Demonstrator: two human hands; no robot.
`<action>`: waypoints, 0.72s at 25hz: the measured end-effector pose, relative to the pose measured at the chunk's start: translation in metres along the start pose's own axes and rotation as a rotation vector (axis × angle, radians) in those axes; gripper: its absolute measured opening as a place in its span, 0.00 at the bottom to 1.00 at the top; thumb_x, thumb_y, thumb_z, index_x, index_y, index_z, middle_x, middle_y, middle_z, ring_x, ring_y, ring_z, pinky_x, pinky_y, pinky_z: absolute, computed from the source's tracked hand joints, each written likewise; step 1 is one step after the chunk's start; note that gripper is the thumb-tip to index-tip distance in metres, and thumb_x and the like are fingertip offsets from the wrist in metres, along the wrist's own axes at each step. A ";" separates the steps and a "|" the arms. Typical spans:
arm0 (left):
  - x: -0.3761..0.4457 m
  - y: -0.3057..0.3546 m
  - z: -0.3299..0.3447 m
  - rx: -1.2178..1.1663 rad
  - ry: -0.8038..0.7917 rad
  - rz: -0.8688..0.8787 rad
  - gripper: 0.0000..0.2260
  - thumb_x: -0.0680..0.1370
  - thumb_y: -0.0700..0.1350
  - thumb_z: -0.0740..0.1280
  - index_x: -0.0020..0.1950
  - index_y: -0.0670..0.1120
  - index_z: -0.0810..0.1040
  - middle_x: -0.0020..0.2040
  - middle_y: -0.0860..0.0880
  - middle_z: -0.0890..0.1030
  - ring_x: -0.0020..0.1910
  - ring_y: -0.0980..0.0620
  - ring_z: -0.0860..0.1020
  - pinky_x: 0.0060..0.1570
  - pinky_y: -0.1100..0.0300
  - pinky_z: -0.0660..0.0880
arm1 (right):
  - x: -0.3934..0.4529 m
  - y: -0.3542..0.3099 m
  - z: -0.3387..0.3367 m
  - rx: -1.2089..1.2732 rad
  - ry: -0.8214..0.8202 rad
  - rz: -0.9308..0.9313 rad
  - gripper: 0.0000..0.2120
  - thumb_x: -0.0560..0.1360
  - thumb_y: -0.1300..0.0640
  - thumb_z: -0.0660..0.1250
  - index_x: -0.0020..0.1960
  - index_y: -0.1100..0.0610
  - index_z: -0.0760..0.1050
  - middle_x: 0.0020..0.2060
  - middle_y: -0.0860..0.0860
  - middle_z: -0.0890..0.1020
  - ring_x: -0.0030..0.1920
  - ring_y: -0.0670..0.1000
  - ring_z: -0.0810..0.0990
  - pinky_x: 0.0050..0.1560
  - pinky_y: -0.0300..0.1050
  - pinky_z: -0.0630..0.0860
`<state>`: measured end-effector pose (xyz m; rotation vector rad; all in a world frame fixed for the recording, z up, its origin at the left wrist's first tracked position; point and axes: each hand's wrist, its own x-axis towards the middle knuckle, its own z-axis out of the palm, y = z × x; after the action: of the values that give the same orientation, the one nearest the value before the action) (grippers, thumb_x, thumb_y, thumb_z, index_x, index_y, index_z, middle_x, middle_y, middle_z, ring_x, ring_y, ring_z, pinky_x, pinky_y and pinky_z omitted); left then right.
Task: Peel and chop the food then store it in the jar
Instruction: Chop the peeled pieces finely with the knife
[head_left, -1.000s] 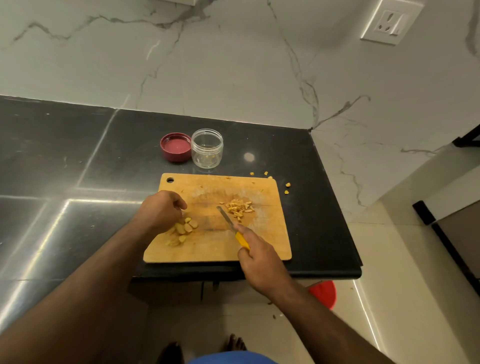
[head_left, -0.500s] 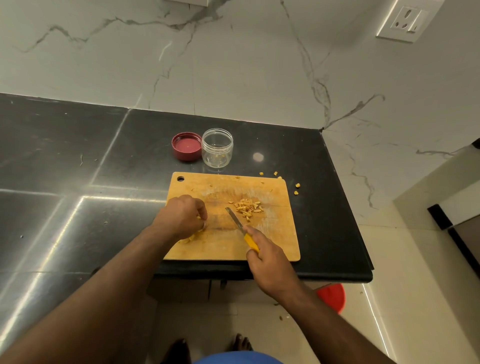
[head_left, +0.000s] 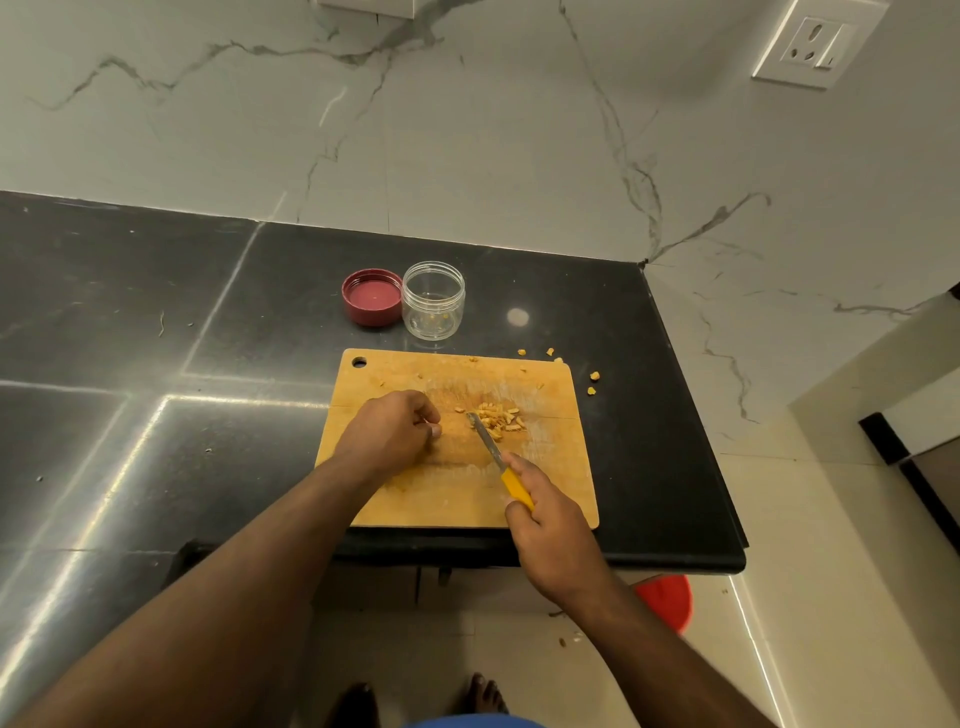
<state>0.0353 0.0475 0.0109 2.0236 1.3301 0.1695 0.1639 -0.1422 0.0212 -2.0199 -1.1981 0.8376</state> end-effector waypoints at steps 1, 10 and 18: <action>0.001 -0.002 0.002 0.026 0.015 -0.007 0.08 0.79 0.49 0.70 0.57 0.52 0.82 0.55 0.53 0.82 0.52 0.53 0.78 0.54 0.55 0.79 | 0.000 0.000 0.000 -0.001 -0.002 0.002 0.25 0.82 0.59 0.58 0.77 0.45 0.62 0.71 0.42 0.69 0.59 0.34 0.70 0.53 0.20 0.63; -0.002 -0.008 0.005 0.095 0.075 0.025 0.10 0.77 0.48 0.72 0.58 0.51 0.84 0.54 0.53 0.84 0.50 0.55 0.79 0.53 0.54 0.80 | 0.002 -0.006 0.008 -0.066 -0.051 -0.072 0.25 0.82 0.59 0.56 0.78 0.46 0.60 0.72 0.47 0.69 0.63 0.46 0.74 0.63 0.43 0.73; -0.002 -0.007 0.009 0.103 0.115 0.015 0.05 0.76 0.48 0.71 0.50 0.52 0.84 0.45 0.55 0.83 0.45 0.54 0.79 0.47 0.53 0.81 | 0.009 -0.017 0.024 -0.230 -0.133 -0.135 0.26 0.83 0.57 0.53 0.80 0.49 0.53 0.73 0.50 0.67 0.69 0.47 0.68 0.68 0.39 0.65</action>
<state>0.0336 0.0431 0.0004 2.1383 1.4204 0.2312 0.1403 -0.1229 0.0181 -2.0608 -1.5489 0.8085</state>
